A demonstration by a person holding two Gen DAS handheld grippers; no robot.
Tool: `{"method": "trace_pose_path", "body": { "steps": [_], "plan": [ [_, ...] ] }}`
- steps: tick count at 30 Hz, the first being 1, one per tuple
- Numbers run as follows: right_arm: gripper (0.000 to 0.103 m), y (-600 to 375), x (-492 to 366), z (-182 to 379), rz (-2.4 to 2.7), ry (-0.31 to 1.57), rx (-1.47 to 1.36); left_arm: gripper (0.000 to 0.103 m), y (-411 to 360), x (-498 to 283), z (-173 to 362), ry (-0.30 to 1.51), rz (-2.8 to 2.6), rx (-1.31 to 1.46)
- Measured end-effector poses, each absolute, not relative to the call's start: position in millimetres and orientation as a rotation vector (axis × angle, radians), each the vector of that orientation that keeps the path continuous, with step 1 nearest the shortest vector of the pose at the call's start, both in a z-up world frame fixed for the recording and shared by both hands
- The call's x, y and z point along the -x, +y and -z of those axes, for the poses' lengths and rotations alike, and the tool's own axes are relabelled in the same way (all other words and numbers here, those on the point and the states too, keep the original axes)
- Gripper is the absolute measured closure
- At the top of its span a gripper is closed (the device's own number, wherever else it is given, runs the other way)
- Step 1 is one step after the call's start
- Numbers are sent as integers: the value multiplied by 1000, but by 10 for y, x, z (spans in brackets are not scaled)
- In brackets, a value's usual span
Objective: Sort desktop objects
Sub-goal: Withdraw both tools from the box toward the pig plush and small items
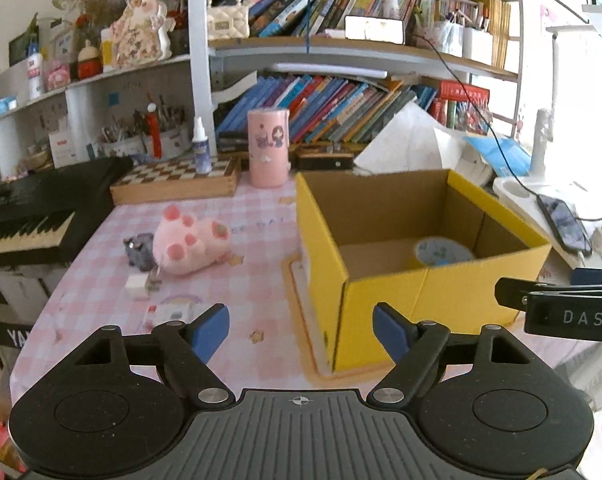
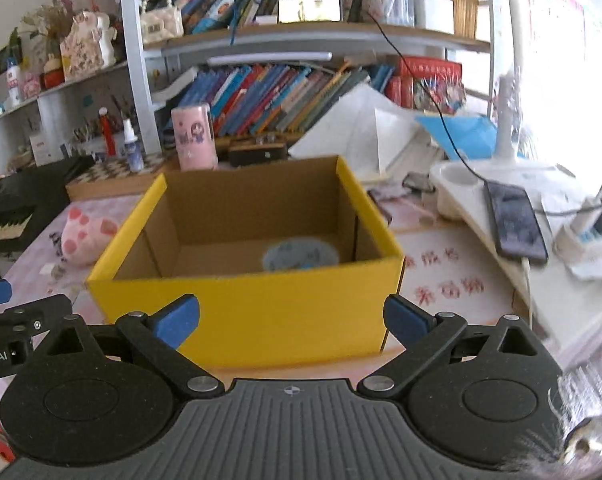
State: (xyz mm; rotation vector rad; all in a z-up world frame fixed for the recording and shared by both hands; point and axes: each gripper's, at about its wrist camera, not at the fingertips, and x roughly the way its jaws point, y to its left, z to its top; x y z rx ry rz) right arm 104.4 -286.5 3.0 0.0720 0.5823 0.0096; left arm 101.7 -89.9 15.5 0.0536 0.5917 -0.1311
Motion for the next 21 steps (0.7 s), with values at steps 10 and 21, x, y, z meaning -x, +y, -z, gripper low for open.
{"method": "trace_pose_path", "body": {
  "steps": [10, 21],
  "plan": [
    [4, -2413, -687, 83, 8, 673, -69, 22, -457, -766, 54, 728, 136, -38],
    [4, -1966, -341, 202, 14, 727, -59, 21, -23, -481, 193, 786, 138, -25]
  ]
}}
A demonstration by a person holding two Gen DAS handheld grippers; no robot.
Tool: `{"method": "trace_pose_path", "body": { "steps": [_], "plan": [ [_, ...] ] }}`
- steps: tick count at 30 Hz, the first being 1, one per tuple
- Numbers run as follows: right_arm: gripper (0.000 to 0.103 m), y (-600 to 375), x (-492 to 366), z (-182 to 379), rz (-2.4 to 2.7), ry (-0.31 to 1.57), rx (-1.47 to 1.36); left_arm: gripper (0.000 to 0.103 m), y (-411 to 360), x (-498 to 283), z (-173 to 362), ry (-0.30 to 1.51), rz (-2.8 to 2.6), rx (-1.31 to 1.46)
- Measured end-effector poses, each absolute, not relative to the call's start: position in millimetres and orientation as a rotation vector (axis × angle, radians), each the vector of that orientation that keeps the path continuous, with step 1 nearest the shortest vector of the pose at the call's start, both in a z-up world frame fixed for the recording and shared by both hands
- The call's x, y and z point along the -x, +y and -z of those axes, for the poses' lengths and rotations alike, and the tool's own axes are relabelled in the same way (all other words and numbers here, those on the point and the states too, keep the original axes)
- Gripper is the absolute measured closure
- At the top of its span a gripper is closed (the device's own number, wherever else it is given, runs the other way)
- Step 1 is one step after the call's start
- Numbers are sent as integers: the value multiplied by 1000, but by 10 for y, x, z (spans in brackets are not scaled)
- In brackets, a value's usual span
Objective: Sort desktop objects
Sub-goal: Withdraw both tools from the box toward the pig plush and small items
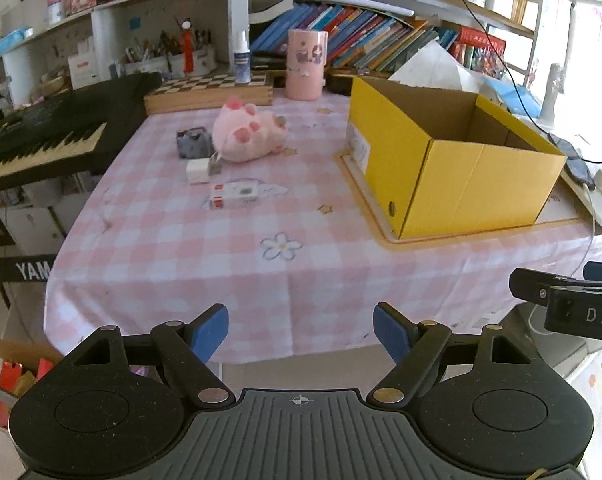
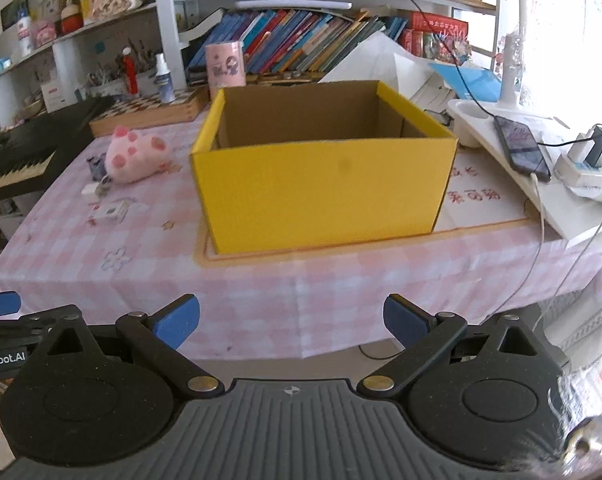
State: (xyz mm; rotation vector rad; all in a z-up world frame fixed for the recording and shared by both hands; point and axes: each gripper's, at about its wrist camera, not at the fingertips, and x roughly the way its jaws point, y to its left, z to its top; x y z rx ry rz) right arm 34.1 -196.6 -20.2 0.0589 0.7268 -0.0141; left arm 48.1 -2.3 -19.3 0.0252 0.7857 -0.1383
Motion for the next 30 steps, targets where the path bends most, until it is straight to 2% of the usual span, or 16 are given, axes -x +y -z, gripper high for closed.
{"method": "trace_pose_path", "body": {
  "steps": [14, 18, 26, 30],
  "plan": [
    [7, -1455, -267, 328, -71, 800, -60, 21, 504, -288, 208, 787, 70, 8],
    [15, -1259, -280, 341, -126, 808, -36, 21, 675, -236, 209, 783, 32, 28],
    [22, -926, -339, 333, -207, 815, 14, 21, 929, -182, 204, 776, -25, 61],
    [30, -785, -360, 309, -241, 813, 42, 21, 1047, -174, 202, 773, -52, 86]
  ]
}}
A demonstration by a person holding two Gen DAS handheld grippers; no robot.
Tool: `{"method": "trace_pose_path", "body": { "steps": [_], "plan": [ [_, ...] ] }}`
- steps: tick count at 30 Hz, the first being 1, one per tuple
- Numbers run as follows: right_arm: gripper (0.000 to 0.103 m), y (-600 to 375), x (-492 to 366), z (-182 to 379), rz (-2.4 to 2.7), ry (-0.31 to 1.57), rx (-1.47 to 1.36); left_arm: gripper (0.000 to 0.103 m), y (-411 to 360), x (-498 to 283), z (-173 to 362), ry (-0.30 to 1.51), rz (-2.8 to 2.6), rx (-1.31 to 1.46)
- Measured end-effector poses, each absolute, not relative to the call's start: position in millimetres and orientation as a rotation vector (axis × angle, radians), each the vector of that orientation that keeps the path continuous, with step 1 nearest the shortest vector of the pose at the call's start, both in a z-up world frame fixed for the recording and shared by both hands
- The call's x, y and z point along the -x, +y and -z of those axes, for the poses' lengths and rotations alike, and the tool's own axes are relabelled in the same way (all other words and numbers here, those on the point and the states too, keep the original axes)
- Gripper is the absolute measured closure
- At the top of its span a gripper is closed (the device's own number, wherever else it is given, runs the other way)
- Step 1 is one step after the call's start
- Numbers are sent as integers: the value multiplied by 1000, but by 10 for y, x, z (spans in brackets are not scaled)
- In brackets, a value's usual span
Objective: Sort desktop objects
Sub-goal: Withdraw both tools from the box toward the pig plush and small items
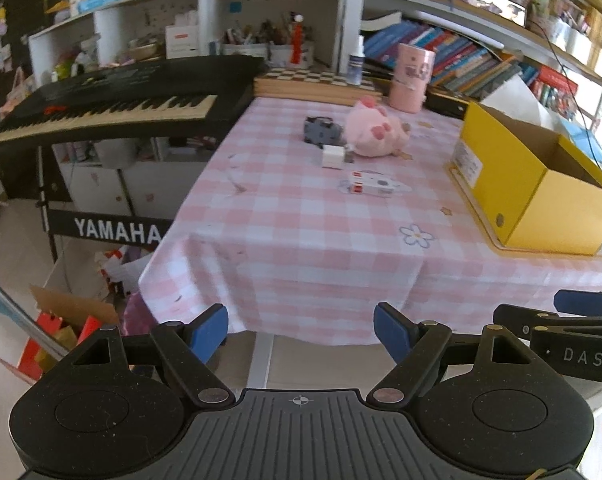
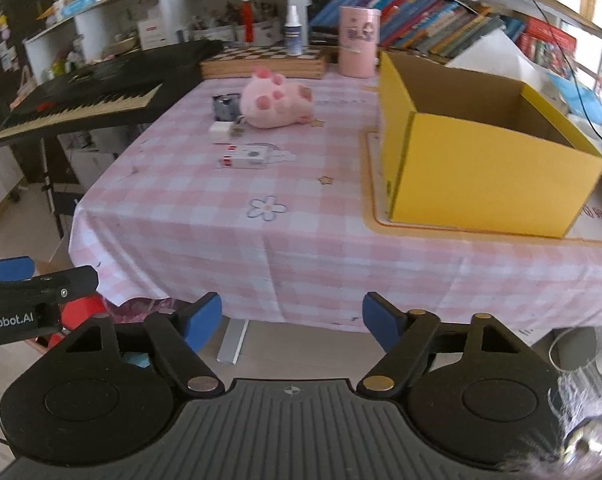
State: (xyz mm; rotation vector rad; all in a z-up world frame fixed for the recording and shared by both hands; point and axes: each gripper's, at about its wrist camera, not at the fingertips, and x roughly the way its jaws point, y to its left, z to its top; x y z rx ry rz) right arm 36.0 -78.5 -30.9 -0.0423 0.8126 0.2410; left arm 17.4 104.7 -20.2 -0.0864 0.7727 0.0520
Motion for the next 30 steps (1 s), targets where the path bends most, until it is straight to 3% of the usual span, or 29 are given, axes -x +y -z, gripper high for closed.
{"method": "trace_pose_path", "body": {
  "steps": [5, 15, 30],
  "plan": [
    [37, -674, -423, 264, -269, 788, 60, 21, 1130, -190, 210, 768, -76, 109],
    [37, -557, -668, 255, -312, 757, 89, 21, 1161, -421, 277, 778, -82, 122],
    [38, -529, -1679, 159, -323, 705, 79, 21, 915, -1405, 445, 814, 18, 89]
  ]
}}
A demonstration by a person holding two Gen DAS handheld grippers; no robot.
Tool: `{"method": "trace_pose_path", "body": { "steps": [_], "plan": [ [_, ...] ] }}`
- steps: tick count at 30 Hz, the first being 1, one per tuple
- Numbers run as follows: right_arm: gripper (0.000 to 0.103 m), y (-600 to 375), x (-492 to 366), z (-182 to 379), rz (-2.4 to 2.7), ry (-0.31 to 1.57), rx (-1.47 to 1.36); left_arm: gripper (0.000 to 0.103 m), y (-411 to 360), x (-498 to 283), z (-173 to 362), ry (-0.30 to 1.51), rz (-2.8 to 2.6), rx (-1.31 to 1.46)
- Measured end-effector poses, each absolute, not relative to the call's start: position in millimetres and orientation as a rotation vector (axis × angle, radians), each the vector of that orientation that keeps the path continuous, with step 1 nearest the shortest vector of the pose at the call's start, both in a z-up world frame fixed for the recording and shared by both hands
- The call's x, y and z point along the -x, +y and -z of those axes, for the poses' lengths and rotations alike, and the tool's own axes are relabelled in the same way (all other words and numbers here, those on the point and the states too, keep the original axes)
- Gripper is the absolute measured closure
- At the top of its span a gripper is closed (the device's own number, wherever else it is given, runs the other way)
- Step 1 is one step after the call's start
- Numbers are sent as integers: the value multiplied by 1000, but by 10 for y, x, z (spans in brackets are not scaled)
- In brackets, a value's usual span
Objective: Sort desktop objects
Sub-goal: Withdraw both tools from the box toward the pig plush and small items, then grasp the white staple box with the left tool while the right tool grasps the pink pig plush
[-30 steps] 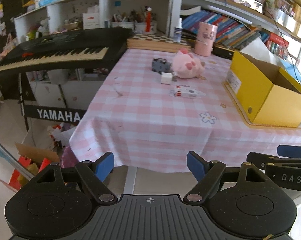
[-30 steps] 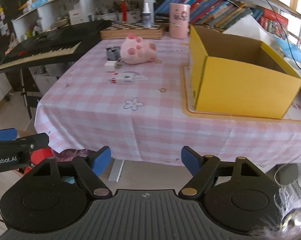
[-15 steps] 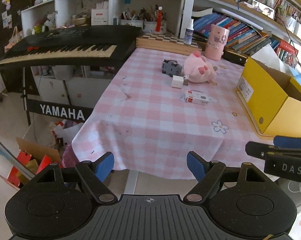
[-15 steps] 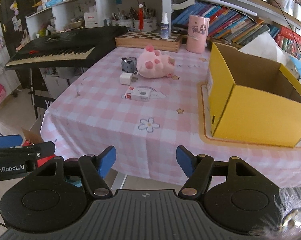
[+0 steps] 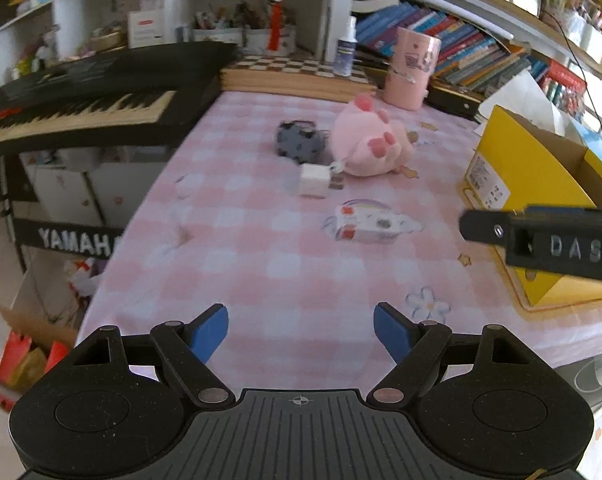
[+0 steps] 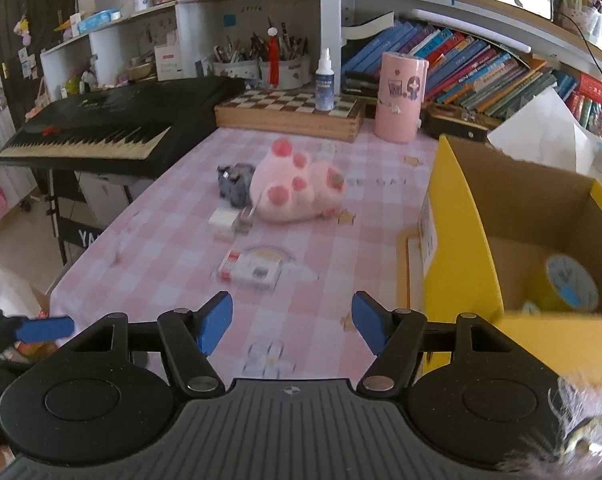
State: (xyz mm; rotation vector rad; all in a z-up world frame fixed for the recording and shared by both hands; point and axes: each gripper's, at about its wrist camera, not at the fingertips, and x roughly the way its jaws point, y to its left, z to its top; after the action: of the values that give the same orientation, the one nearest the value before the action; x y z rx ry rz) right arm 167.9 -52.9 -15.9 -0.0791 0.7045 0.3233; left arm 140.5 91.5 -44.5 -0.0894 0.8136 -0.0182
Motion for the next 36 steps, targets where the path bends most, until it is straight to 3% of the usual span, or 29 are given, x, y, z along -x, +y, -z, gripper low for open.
{"method": "trace_pose_path", "body": {
  "steps": [16, 19, 21, 28, 36],
  "plan": [
    [37, -572, -2494, 63, -343, 685, 89, 24, 492, -2343, 713, 820, 110, 61],
    [35, -586, -2584, 87, -344, 694, 90, 32, 448, -2421, 755, 829, 116, 46],
    [30, -584, -2630, 99, -350, 696, 91, 46, 436, -2443, 767, 826, 116, 39],
    [0, -494, -2839, 133, -372, 693, 89, 49, 519, -2440, 720, 810, 143, 49],
    [0, -201, -3330, 197, -356, 711, 101, 49, 894, -2221, 427, 732, 68, 144]
  ]
}}
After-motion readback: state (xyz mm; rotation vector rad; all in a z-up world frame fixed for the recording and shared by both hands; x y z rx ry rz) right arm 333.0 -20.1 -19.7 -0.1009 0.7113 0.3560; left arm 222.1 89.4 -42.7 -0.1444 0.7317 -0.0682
